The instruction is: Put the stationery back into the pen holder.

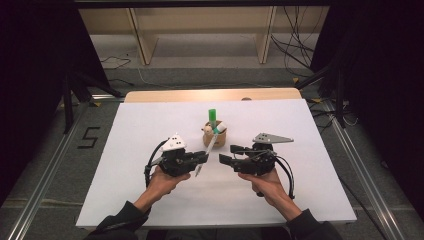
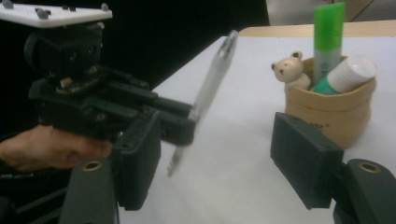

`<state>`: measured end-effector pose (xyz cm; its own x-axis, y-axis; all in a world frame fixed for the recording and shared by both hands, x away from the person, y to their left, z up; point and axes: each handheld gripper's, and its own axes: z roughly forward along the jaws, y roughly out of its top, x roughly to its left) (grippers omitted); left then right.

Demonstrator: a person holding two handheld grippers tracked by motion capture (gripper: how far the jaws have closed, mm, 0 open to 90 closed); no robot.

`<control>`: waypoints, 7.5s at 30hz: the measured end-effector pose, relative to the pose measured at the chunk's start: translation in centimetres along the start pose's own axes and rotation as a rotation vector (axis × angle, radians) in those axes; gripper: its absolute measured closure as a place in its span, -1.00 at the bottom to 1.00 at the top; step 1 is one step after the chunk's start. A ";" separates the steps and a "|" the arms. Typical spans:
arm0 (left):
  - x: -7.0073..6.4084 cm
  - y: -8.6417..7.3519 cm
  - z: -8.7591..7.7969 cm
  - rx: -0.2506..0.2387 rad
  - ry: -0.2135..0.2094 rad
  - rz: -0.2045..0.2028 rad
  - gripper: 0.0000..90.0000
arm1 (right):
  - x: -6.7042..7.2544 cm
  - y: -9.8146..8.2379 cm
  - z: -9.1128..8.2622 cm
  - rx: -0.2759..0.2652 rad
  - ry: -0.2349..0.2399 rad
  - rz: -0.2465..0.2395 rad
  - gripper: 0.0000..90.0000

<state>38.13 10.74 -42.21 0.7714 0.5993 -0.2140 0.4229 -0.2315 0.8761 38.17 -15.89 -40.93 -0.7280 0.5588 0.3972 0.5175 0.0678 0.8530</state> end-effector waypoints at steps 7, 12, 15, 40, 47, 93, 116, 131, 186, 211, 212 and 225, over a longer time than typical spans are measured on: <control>-0.8 -0.2 0.3 0.001 -0.012 0.007 0.75 | -0.2 0.4 1.2 -0.024 0.066 0.082 0.01; -1.3 0.0 0.3 -0.009 -0.016 0.016 0.75 | -0.5 0.4 1.6 -0.028 0.072 0.103 0.16; -1.6 0.0 0.3 -0.011 -0.023 0.021 0.75 | -0.5 0.3 1.8 -0.026 0.076 0.109 0.22; -2.5 0.4 0.4 0.043 -0.052 0.065 0.10 | -0.6 0.1 2.0 -0.042 0.122 0.171 0.78; -1.8 0.5 -1.3 0.035 -0.019 0.062 -0.36 | -1.0 1.3 0.4 -0.093 0.048 0.110 0.78; 1.8 -3.0 -5.7 0.048 0.174 0.037 -0.58 | -6.3 7.1 6.0 -0.131 -0.352 -0.074 0.78; 2.1 -3.1 -5.7 0.042 0.191 0.039 -0.58 | -6.0 6.1 7.8 -0.062 -0.358 -0.154 0.78; 2.2 -3.1 -5.7 0.042 0.195 0.037 -0.58 | -6.2 5.3 7.9 -0.013 -0.341 -0.141 0.33; 2.6 -3.1 -7.1 -0.030 0.180 0.001 -0.58 | -2.1 -0.2 -1.6 0.007 -0.185 -0.155 -0.51; 2.1 -3.6 -7.5 -0.030 0.133 -0.004 -0.58 | -1.5 -4.1 -4.7 0.020 -0.195 -0.162 -0.56; 2.0 -3.6 -7.5 -0.031 0.132 -0.007 -0.58 | -1.5 -4.3 -4.8 0.019 -0.196 -0.164 -0.56; 1.9 -4.2 -7.7 -0.041 0.113 -0.027 -0.58 | -1.4 -5.3 -5.7 0.013 -0.212 -0.174 -0.57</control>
<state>34.15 18.76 -42.91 0.7004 0.6880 -0.1900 0.4214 -0.1837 0.8881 33.88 -21.76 -44.08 -0.6968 0.6982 0.1643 0.3998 0.1879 0.8972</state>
